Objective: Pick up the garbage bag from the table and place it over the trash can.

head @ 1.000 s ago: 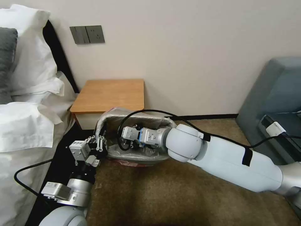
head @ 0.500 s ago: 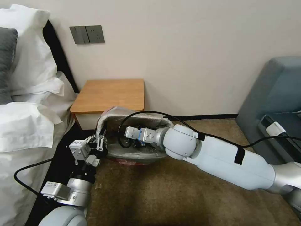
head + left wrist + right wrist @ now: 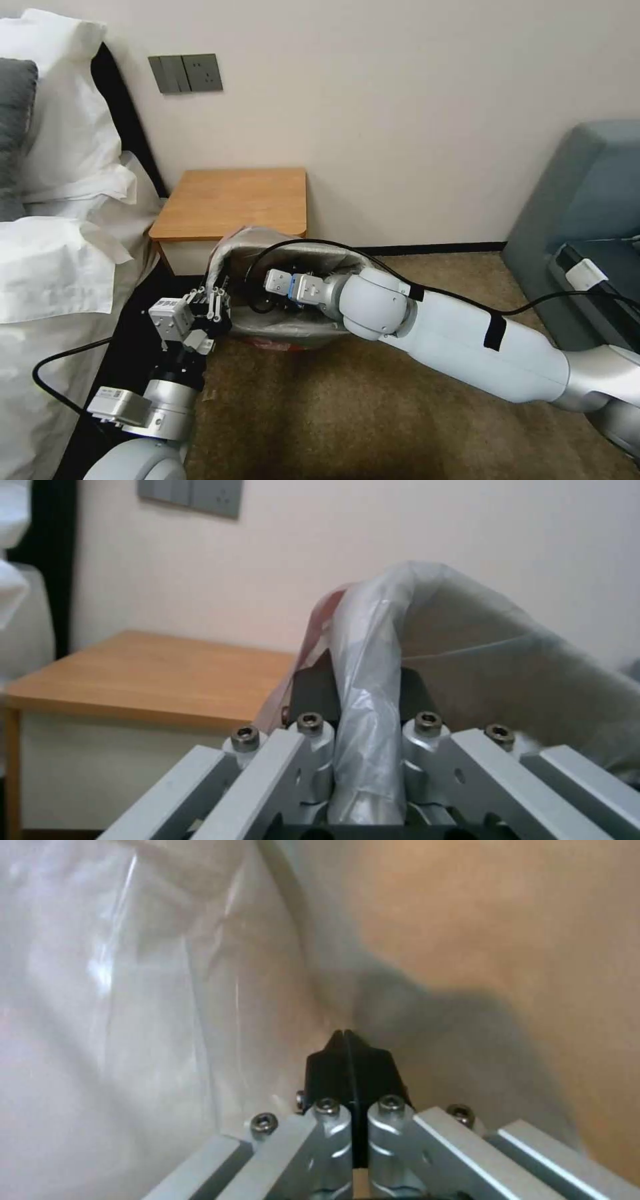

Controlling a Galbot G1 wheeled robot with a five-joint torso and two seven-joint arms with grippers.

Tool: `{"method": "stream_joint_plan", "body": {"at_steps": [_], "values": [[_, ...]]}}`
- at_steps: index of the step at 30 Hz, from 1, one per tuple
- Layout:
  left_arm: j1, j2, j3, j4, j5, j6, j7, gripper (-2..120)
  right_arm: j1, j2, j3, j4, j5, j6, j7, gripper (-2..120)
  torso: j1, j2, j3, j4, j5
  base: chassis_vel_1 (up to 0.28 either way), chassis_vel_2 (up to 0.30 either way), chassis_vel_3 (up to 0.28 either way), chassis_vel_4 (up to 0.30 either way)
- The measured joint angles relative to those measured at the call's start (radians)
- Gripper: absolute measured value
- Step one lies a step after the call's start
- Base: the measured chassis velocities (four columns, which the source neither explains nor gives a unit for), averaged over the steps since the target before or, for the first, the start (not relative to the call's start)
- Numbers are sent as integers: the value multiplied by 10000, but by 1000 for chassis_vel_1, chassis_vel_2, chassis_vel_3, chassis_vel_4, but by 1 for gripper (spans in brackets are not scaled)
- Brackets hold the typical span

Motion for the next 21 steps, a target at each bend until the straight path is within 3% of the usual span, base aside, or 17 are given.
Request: {"method": "stream_joint_plan", "body": {"at_steps": [15,18,21], "values": [[-330,-99,10,887,-599,298,-360,8,-600,-1057,919,1907,3237,2,1658,0,0,0,0,0,0,0,0,0,0],[-356,-84,26,977,-919,498,-544,8,-921,-1273,1374,2399,4110,106,2231,0,0,0,0,0,0,0,0,0,0],[-335,-55,87,1078,-1339,897,-851,8,-1906,-1788,2710,3436,5481,350,3216,0,0,1,-1,2,-2,0,0,0,0]]}}
